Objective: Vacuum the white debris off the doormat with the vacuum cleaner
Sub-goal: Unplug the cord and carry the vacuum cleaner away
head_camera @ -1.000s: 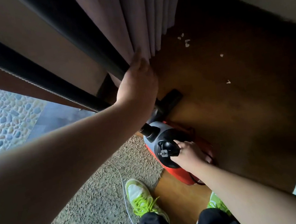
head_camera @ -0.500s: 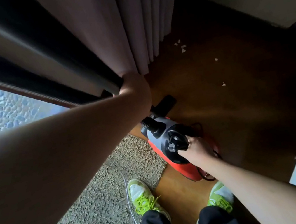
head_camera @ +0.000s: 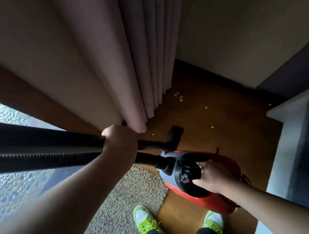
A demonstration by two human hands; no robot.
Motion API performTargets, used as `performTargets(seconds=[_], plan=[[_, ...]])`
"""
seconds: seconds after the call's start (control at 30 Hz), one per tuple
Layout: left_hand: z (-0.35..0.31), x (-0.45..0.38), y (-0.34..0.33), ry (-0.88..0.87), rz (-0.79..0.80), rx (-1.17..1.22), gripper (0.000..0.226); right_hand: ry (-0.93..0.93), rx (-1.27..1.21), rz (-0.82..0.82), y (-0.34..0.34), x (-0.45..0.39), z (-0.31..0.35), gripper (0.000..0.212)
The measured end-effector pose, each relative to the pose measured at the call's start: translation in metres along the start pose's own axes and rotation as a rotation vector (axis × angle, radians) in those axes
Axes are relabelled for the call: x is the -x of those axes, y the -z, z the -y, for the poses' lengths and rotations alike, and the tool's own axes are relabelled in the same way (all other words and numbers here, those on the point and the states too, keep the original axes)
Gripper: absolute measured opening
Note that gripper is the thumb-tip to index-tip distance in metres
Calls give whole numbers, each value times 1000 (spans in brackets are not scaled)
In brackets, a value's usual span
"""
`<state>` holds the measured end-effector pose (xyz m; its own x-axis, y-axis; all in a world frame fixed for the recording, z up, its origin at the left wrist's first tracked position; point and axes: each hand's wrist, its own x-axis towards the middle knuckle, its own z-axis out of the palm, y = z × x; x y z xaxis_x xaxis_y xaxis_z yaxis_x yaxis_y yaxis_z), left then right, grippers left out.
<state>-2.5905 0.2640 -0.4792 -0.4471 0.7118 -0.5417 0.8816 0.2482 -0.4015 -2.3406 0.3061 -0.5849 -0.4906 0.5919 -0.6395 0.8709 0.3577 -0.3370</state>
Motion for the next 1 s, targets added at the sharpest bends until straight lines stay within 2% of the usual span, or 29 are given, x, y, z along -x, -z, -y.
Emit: performTargets(seconds=[0.03, 0.1, 0.17, 0.27, 0.5, 0.67, 0.77, 1.0], plan=[[4, 15, 7, -6, 37, -58, 17, 37, 21, 4, 9, 13, 5, 22], [14, 45, 25, -16, 5, -126, 15, 87, 74, -7, 29, 44, 13, 15], [26, 77, 42, -13, -36, -79, 15, 112, 103, 6, 48, 74, 25, 8], [43, 118, 59, 43, -74, -32, 18, 153, 95, 19, 71, 116, 43, 10], [82, 202, 77, 105, -32, 132, 26, 228, 248, -63, 129, 198, 100, 16], [123, 246, 80, 164, -8, 271, 30, 328, 423, -80, 144, 229, 135, 18], [150, 274, 92, 164, -38, 215, 29, 365, 453, -128, 155, 241, 160, 25], [203, 315, 99, 269, -36, 254, 29, 452, 511, -184, 170, 246, 216, 31]])
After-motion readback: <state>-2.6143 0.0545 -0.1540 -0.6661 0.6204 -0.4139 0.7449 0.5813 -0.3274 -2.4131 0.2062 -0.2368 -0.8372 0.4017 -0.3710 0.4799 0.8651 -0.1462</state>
